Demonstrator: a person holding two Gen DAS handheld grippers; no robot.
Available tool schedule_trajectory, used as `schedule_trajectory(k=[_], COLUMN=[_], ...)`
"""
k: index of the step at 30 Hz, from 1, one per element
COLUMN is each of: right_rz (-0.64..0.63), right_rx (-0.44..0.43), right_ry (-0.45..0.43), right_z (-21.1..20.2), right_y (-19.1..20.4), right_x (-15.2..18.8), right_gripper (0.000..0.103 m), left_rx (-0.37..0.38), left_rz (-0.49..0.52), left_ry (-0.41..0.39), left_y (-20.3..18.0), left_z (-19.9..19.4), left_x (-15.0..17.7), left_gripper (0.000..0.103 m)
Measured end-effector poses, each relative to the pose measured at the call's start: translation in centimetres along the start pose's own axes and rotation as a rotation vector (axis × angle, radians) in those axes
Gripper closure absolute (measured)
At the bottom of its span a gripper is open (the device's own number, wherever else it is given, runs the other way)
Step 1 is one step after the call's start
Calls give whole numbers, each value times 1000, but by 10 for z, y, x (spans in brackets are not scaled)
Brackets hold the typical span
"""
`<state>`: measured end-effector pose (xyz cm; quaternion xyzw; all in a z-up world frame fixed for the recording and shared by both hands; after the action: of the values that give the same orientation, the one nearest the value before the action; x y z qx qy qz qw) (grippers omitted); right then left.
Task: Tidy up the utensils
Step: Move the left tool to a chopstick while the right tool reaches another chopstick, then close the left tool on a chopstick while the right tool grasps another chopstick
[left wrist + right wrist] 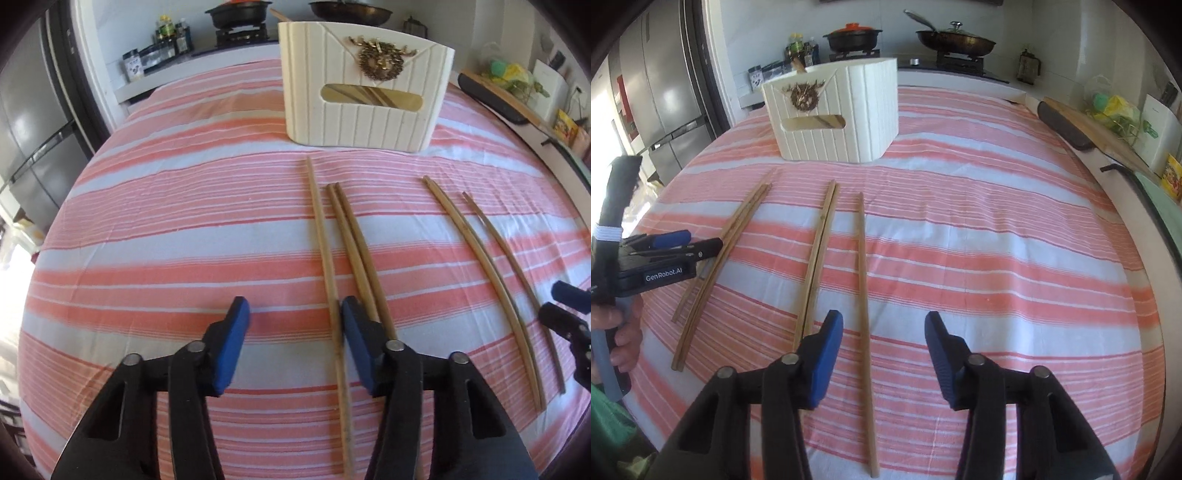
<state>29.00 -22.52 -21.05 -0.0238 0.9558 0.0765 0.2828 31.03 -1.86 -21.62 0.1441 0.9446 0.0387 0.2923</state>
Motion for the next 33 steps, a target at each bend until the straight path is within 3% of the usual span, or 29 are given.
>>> schedule_trajectory(k=[2,4,5,6,12,19,25,27,28,29,31,32,33], right_rz=[-37,-80,-87,-78,-25,-3,11,16,25,32,37,35,32], right_rx=[-12,25,27,28,52,84,93,94,89,76,40,26,18], right_ry=[42,27,31,30,15,28,37,38,46,55,63,62,63], right_z=[13,16,16,16,7,-9,-18,-17,-17,-17,-21,-24,-27], right_y=[8,15,17,17,2,-21,-29,-29,-30,-30,-32,-32,-34], right_x=[-2,-4,-4,-5,3,20,32,32,31,30,28,27,26], right_gripper=[68,79,95,97,97,97,97,96,95,91,76,68,67], left_rx=[6,-12,-17,-19,-36,-63,-43,-44,-42,-34,-19,-8,5], left_rz=[42,72,74,70,15,-46,-88,-74,-63,-55,-47,-40,-32], left_ry=[-8,-12,-15,-18,-7,17,18,15,15,11,-11,-16,-13], left_y=[-7,-12,-12,-11,15,55,72,71,70,71,71,72,74], left_z=[-1,-2,-2,-3,-10,-29,-37,-38,-39,-40,-47,-50,-51], left_x=[-2,-2,-1,0,17,58,80,79,79,77,78,77,77], left_gripper=[89,97,98,98,98,98,97,92,79,58,39,38,38])
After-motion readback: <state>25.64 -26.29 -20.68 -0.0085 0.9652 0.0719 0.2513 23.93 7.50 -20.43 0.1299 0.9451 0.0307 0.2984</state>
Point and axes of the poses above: each gripper's, at about its wrist camera, not at the fingertips, and z roughly the way its jaws point, y to its left, x to its underside, the point moved 3 cm from there along z, roughly the way its jaws point, and after that the axes turned 13 degrees about z, right-handed, at the moved point
